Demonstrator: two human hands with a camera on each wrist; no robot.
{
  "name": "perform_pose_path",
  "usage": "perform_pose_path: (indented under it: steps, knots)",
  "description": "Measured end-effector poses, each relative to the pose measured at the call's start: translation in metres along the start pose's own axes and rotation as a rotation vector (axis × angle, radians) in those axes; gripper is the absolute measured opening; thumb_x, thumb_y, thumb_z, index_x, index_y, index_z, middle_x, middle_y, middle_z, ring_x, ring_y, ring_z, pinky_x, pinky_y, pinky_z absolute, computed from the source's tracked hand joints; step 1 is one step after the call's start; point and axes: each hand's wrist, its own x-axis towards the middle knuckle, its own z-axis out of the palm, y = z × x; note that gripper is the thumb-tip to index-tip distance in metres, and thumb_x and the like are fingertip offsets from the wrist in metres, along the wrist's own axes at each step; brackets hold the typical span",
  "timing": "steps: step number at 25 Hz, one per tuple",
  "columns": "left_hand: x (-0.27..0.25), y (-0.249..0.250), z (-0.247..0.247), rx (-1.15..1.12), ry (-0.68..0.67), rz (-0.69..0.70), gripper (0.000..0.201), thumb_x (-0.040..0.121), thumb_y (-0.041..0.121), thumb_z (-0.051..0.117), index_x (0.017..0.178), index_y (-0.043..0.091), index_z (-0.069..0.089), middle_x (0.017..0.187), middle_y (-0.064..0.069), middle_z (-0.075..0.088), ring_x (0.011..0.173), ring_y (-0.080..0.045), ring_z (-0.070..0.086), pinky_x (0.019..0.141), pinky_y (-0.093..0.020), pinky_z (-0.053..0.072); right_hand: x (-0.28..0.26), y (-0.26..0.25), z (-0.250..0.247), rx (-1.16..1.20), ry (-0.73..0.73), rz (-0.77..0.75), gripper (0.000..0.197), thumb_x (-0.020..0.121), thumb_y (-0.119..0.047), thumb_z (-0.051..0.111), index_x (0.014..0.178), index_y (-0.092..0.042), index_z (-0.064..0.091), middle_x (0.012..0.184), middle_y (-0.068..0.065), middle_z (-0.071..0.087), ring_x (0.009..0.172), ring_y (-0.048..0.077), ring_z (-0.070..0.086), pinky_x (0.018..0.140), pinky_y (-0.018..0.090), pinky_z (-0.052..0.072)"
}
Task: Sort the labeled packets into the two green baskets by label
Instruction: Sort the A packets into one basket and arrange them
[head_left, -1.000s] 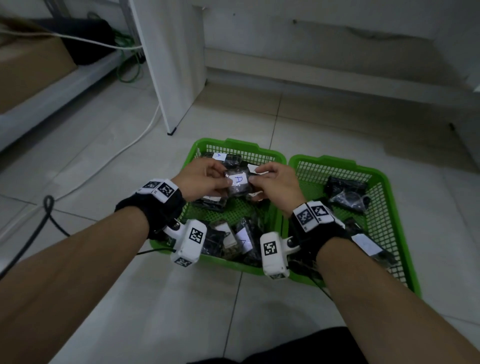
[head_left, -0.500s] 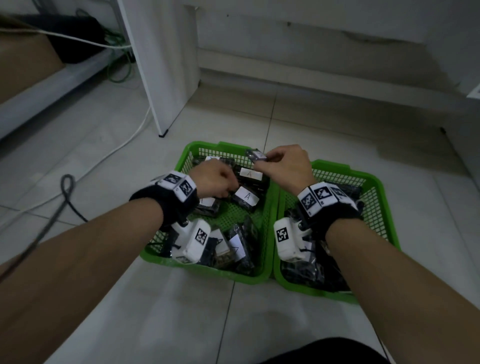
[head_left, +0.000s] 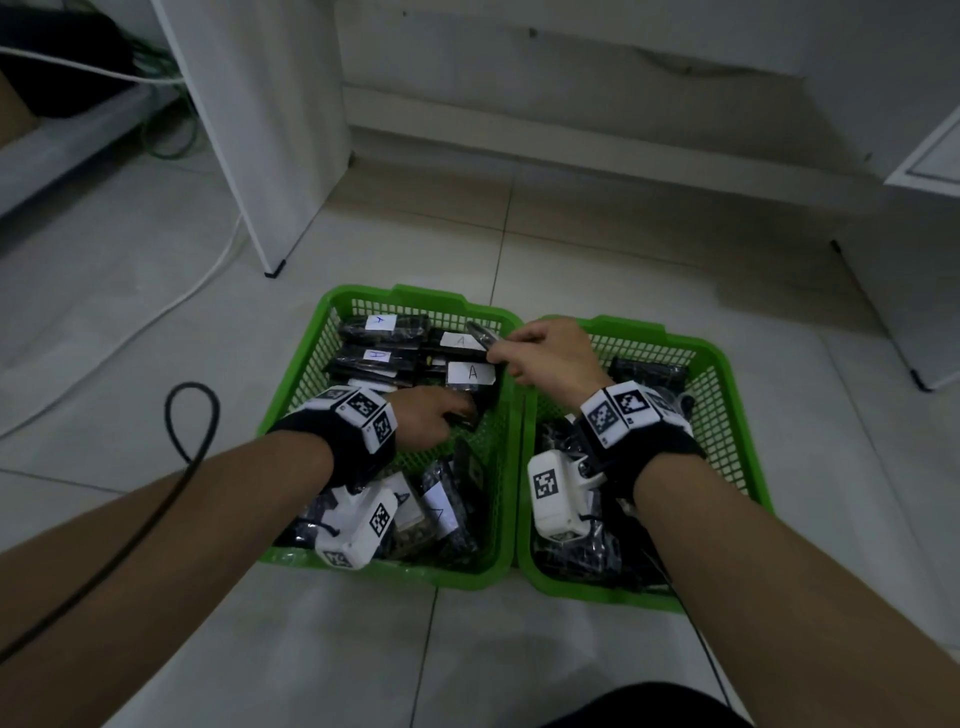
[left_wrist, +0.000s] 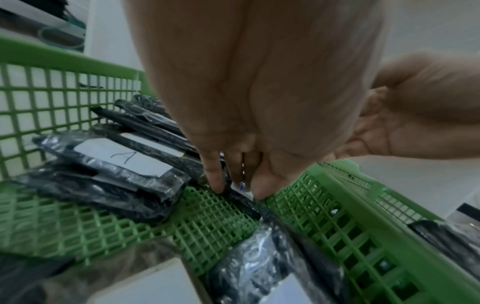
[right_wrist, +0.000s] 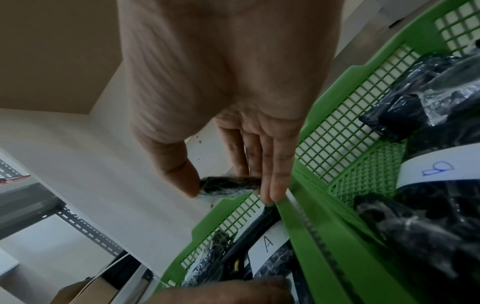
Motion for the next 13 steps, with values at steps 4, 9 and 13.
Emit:
perform_pose_path:
  steps: [4, 9, 13]
  knots:
    - [0.005, -0.009, 0.001, 0.009, 0.148, 0.075, 0.041, 0.089, 0.003, 0.049, 0.123, 0.019, 0.066, 0.133, -0.004, 0.059, 0.121, -0.021, 0.056, 0.095, -0.023, 0.041, 0.002, 0.005, -0.001, 0.030, -0.014, -0.015, 0.016, 0.068, -0.033, 0.084, 0.065, -0.026, 0.070, 0.080, -0.003, 0.077, 0.085, 0.020, 0.074, 0.084, 0.048, 0.061]
    - [0.008, -0.022, 0.004, 0.113, 0.226, 0.188, 0.032, 0.084, 0.001, 0.051, 0.104, 0.013, 0.073, 0.117, -0.003, 0.064, 0.110, -0.020, 0.060, 0.091, -0.027, 0.047, 0.007, 0.006, 0.005, 0.015, -0.005, -0.034, 0.013, 0.071, -0.034, 0.082, 0.070, -0.026, 0.072, 0.080, -0.005, 0.076, 0.083, 0.017, 0.073, 0.083, 0.045, 0.061]
    - [0.027, -0.022, -0.002, 0.353, 0.278, 0.246, 0.051, 0.086, 0.004, 0.050, 0.136, 0.013, 0.056, 0.159, -0.014, 0.025, 0.145, -0.028, 0.029, 0.115, -0.038, 0.033, 0.010, 0.011, 0.008, 0.044, 0.019, -0.017, 0.021, 0.064, -0.045, 0.077, 0.074, -0.026, 0.076, 0.078, -0.007, 0.076, 0.083, 0.015, 0.073, 0.083, 0.044, 0.062]
